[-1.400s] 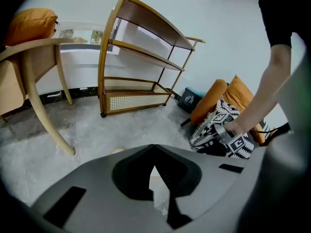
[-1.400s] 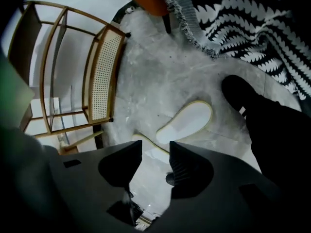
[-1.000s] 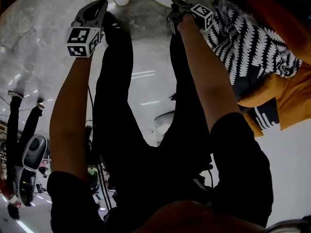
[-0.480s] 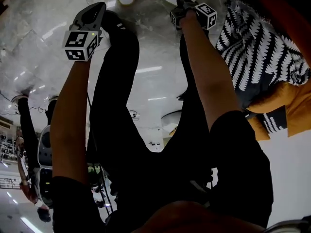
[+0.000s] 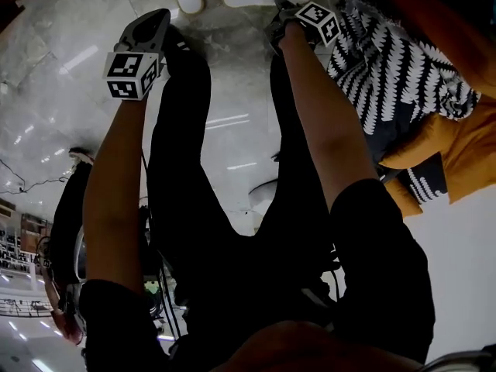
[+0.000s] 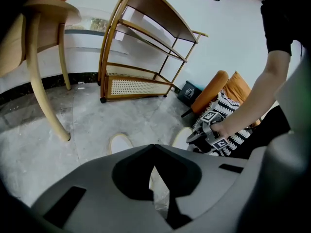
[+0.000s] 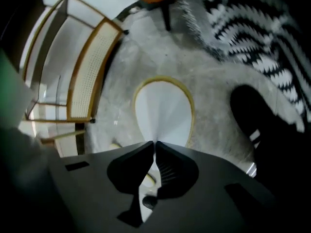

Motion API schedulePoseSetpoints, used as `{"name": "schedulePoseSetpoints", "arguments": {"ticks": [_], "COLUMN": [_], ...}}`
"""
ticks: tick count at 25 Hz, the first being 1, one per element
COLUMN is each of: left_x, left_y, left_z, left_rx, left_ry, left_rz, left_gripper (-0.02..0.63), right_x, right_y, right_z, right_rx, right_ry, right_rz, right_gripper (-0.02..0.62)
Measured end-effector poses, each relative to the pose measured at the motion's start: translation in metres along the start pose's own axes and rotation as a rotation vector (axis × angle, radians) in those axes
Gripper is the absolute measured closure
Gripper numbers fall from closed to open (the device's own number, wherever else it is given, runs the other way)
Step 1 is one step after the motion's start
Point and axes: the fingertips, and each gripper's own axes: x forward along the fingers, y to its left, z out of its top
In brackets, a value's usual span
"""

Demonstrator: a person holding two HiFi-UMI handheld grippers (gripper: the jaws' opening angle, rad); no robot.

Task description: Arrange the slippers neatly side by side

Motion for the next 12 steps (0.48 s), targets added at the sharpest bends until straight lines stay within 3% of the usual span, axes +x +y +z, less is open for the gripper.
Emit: {"name": "schedulePoseSetpoints", "arguments": {"ticks": [6, 12], "left_x": [-0.022, -0.044], "left_y": [-0.010, -0.006], "left_z": [0.030, 0.048], "left_rx": [-0.029, -0.062], "left_ry": [-0.040, -0.061], "left_rz": [0.003, 0.019], "left_gripper": [0.591, 0.591], "right_x": [-0.044, -0.066], "right_y": [0.060, 0.111], "right_z": [0.011, 0.004], "right_rx": [-0.361, -0.714], "right_ry": [0.042, 0.147], "right_rz": [-0.045, -0.124], "right_gripper": [0.555, 0.557]}}
